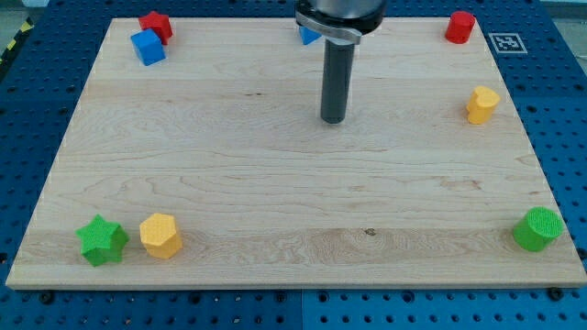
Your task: Place your hand to the bottom right of the triangle
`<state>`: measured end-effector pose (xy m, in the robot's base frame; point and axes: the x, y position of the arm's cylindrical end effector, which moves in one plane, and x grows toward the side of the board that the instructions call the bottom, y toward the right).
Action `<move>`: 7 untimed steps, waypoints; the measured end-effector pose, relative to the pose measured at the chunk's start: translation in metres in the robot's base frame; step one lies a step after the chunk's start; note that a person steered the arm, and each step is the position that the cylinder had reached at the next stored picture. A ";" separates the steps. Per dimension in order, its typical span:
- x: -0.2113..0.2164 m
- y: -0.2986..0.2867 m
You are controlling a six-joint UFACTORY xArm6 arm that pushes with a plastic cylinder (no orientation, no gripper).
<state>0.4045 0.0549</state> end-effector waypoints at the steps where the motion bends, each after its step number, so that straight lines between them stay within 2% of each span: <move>1: -0.006 0.002; 4: -0.091 0.037; 6: -0.189 0.038; 7: -0.210 0.026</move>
